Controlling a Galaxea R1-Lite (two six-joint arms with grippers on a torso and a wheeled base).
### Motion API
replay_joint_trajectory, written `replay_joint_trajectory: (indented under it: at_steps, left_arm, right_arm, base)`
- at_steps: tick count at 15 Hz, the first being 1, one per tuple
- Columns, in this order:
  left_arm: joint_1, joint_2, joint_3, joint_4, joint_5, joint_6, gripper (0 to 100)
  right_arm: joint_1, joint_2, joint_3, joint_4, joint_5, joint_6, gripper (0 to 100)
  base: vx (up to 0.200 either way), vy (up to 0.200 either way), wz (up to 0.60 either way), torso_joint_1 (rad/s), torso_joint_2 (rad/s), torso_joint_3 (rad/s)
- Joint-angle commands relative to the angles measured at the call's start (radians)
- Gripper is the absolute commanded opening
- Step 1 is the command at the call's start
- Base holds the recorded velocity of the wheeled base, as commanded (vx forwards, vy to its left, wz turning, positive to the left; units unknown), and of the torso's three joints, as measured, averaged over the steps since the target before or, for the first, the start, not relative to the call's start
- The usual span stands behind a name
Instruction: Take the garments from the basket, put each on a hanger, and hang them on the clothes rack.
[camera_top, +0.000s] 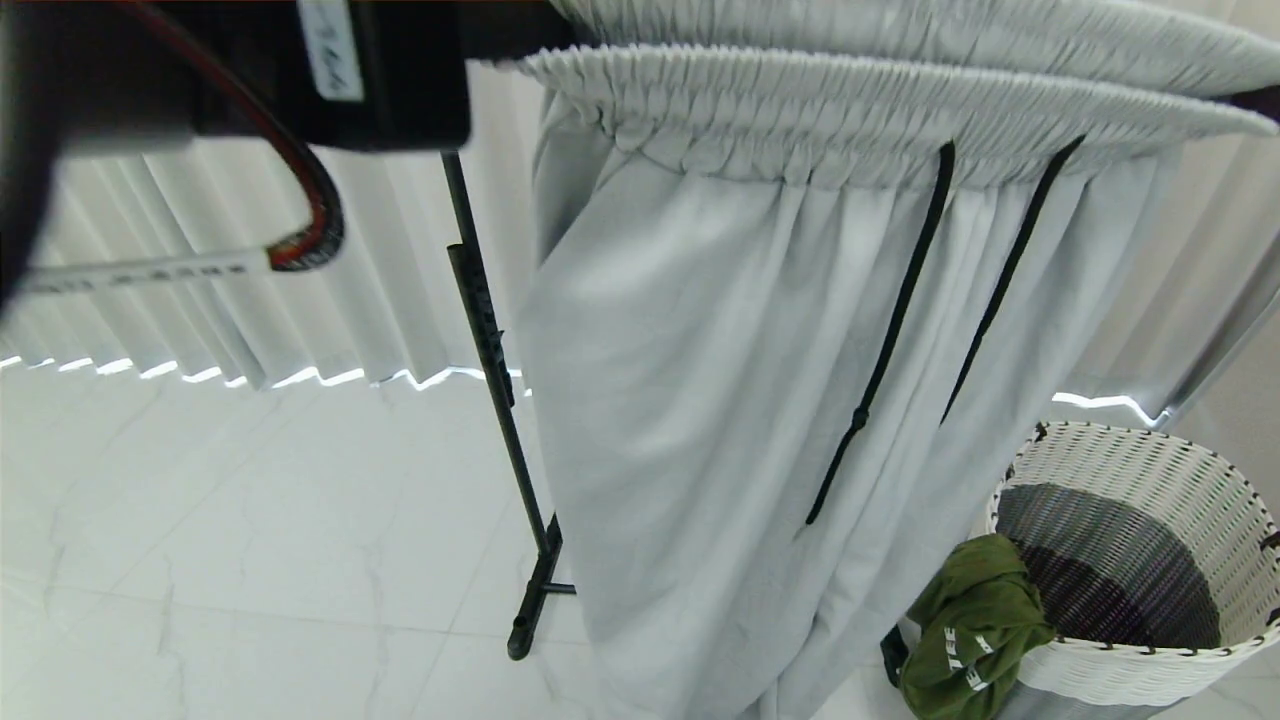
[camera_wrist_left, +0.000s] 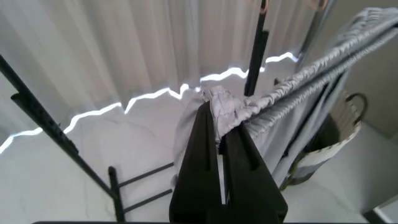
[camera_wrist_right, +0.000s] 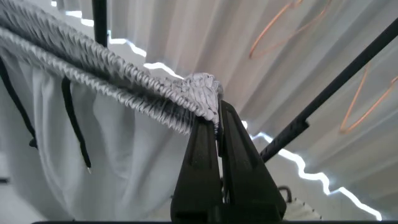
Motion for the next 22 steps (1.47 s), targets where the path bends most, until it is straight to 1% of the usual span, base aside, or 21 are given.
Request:
replay_joint_trajectory:
  at_steps: [1, 4, 5, 8, 9, 11, 12, 13, 16, 17, 18, 19, 21, 22]
  left_arm:
    - [0.010, 0.031, 0.017, -0.009, 0.001, 0.002, 0]
    - [0.012, 0.025, 0.011, -0.018, 0.001, 0.005, 0]
    - [0.012, 0.026, 0.011, -0.018, 0.001, 0.005, 0]
    - [0.013, 0.022, 0.011, -0.020, 0.003, 0.007, 0]
    - [0.029, 0.020, 0.009, -0.020, 0.003, 0.010, 0]
    - [0.068, 0.017, 0.011, -0.020, 0.003, 0.047, 0]
    - [0.087, 0.015, 0.011, -0.020, 0.003, 0.080, 0]
    - [0.088, 0.015, 0.011, -0.020, 0.001, 0.091, 0]
    - [0.101, 0.015, 0.020, -0.034, 0.003, 0.093, 0]
    - [0.128, 0.015, 0.025, -0.037, 0.003, 0.093, 0]
    - [0.148, 0.014, 0.025, -0.037, 0.001, 0.094, 0]
    - [0.150, 0.006, 0.025, -0.037, 0.001, 0.099, 0]
    - [0.150, -0.021, 0.042, -0.037, 0.001, 0.140, 0]
    - [0.159, -0.047, 0.063, -0.037, 0.001, 0.180, 0]
  right_arm:
    - [0.002, -0.058, 0.054, -0.002, 0.002, -0.001, 0]
    - [0.002, -0.068, 0.060, 0.004, 0.002, -0.001, 0]
    - [0.002, -0.067, 0.062, 0.004, 0.002, -0.001, 100]
    - [0.002, -0.070, 0.069, 0.004, 0.002, -0.001, 100]
    - [0.002, -0.085, 0.092, 0.004, 0.002, -0.001, 100]
    - [0.002, -0.111, 0.131, 0.002, 0.003, -0.001, 100]
    - [0.002, -0.131, 0.154, 0.002, 0.008, -0.001, 100]
    - [0.002, -0.141, 0.160, 0.002, 0.008, -0.001, 100]
    - [0.002, -0.160, 0.164, 0.002, 0.025, 0.001, 100]
    - [0.002, -0.171, 0.166, 0.004, 0.046, 0.002, 100]
    - [-0.004, -0.177, 0.174, 0.004, 0.043, 0.004, 100]
    - [-0.030, -0.176, 0.178, 0.004, 0.025, 0.005, 100]
    - [-0.148, -0.157, 0.184, 0.047, -0.034, 0.001, 100]
    - [-0.228, -0.150, 0.186, 0.096, -0.057, -0.009, 100]
  base:
    - [0.000, 0.000, 0.00, 0.000, 0.00, 0.000]
    - [0.000, 0.000, 0.00, 0.000, 0.00, 0.000]
    - [0.000, 0.000, 0.00, 0.000, 0.00, 0.000]
    - [0.000, 0.000, 0.00, 0.000, 0.00, 0.000]
    - [0.000, 0.000, 0.00, 0.000, 0.00, 0.000]
    - [0.000, 0.000, 0.00, 0.000, 0.00, 0.000]
    - [0.000, 0.000, 0.00, 0.000, 0.00, 0.000]
    - [0.000, 0.000, 0.00, 0.000, 0.00, 0.000]
    - [0.000, 0.000, 0.00, 0.000, 0.00, 0.000]
    - [0.000, 0.000, 0.00, 0.000, 0.00, 0.000]
    - [0.000, 0.000, 0.00, 0.000, 0.00, 0.000]
    - [0.000, 0.000, 0.00, 0.000, 0.00, 0.000]
    - [0.000, 0.000, 0.00, 0.000, 0.00, 0.000]
    - [0.000, 0.000, 0.00, 0.000, 0.00, 0.000]
